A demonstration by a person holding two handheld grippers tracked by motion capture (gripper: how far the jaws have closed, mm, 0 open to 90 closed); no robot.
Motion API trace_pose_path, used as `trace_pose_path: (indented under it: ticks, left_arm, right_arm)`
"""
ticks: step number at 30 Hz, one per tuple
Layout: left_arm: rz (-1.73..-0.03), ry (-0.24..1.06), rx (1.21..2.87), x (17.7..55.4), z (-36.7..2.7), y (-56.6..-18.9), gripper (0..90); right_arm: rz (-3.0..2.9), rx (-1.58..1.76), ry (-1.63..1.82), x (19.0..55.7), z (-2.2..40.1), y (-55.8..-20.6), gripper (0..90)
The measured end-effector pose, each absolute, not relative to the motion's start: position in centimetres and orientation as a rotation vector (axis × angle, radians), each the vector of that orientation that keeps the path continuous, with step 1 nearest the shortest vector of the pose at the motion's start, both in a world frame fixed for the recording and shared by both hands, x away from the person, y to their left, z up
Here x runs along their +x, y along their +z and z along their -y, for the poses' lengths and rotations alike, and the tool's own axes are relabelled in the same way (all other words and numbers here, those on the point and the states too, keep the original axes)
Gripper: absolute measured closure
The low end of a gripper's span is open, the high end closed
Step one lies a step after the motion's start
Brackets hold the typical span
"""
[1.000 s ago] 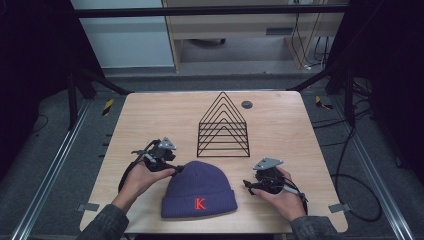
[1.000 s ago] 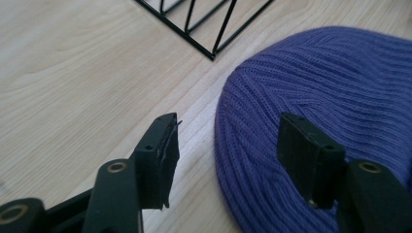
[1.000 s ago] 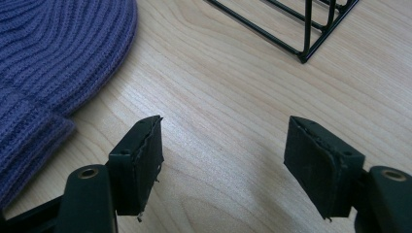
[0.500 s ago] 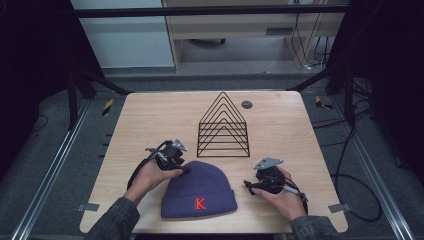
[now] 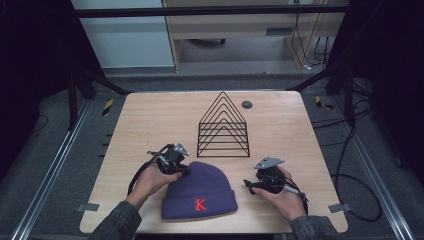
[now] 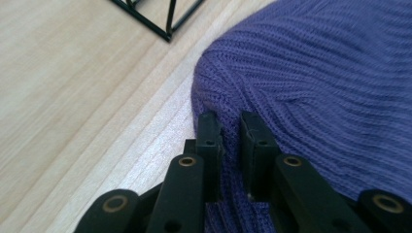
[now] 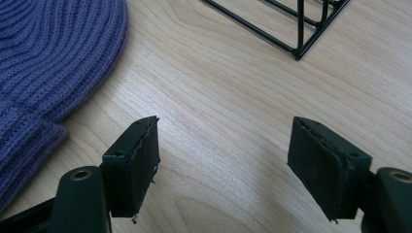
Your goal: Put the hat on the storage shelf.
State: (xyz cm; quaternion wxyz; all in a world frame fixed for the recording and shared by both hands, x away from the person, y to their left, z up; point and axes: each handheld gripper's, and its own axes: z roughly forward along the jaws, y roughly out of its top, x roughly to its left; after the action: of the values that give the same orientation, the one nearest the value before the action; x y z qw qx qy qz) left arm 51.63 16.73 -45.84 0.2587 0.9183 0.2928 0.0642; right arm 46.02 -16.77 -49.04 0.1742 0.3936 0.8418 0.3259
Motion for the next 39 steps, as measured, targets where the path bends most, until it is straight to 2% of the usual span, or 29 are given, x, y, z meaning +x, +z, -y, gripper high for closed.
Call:
trace_pose_path:
  ticks: [18, 33, 39]
  left_arm:
    - [-0.638, 0.356, 2.394, 47.7, -16.1, -38.7, 81.7]
    - [-0.573, 0.444, 2.358, 47.2, -16.4, -33.7, 82.6]
    - [-0.536, 0.484, 2.354, 46.9, -16.5, -31.9, 82.6]
  right_arm:
    - [-2.391, 1.075, 0.974, 45.9, 16.3, -48.7, 24.3]
    - [-2.38, 1.006, 1.075, 45.6, 15.8, -47.9, 17.9]
    - [-2.383, 0.993, 1.116, 45.5, 15.3, -47.6, 18.9]
